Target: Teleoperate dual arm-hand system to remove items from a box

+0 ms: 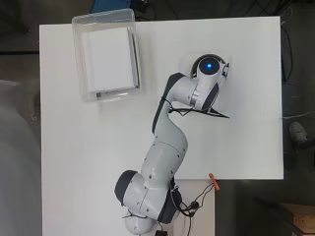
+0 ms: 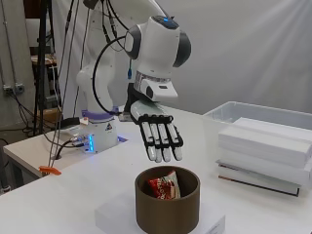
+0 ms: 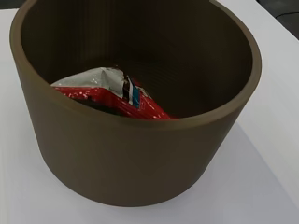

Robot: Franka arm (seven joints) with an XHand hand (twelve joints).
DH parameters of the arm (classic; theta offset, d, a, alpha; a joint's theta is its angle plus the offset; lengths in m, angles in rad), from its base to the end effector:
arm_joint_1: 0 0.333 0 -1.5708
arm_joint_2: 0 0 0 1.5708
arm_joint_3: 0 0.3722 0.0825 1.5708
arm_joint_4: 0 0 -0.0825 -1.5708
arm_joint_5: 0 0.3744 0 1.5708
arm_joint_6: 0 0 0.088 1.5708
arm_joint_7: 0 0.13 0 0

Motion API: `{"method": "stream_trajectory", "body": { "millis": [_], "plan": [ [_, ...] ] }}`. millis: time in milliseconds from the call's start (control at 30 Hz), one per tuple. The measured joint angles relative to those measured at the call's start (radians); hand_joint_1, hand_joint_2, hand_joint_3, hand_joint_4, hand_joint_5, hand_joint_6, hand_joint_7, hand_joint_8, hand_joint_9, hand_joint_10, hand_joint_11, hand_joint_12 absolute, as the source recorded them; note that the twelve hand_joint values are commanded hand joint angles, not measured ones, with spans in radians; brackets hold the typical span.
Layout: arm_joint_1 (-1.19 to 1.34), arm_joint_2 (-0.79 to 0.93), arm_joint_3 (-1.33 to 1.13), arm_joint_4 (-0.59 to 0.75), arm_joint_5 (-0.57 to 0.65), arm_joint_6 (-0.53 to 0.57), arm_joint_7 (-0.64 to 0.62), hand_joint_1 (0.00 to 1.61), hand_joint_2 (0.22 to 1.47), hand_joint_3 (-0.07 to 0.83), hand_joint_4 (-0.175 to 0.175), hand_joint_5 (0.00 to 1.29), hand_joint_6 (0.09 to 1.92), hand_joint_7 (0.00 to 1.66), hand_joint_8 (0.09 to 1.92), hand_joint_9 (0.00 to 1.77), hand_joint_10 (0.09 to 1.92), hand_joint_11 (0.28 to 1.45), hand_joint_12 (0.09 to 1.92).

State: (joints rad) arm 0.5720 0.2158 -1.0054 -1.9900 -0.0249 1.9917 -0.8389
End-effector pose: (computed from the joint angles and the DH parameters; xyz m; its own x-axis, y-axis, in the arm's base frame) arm 0.5190 -0.2158 0.4322 0.8927 0.3894 -0.2270 0.4098 -0.9108 0.0493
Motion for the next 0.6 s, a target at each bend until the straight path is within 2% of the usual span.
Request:
{"method": "stream_trajectory", "body": {
  "millis": [133,233,433,500,600],
  "plan": [
    [-0.012,0.000,0.014,0.012,-0.018,-0.024,0.015,0.26,1.11,-0.004,0.071,0.46,0.09,0.51,0.09,0.59,0.09,0.48,0.09],
    [-0.030,-0.073,0.067,0.039,-0.033,-0.051,0.019,0.28,1.06,-0.020,0.066,0.45,0.09,0.52,0.09,0.59,0.09,0.48,0.09],
    [0.177,-0.232,0.161,0.055,0.092,-0.086,-0.067,0.28,0.98,-0.013,0.072,0.45,0.09,0.51,0.09,0.60,0.09,0.47,0.09],
    [0.297,-0.266,0.170,0.046,0.056,-0.092,-0.029,0.26,0.97,-0.009,0.068,0.45,0.09,0.56,0.09,0.64,0.09,0.49,0.09],
    [0.270,-0.366,0.197,0.018,-0.035,-0.102,0.045,0.24,0.97,-0.002,0.064,0.46,0.09,0.62,0.09,0.69,0.09,0.51,0.09]
  ]
}}
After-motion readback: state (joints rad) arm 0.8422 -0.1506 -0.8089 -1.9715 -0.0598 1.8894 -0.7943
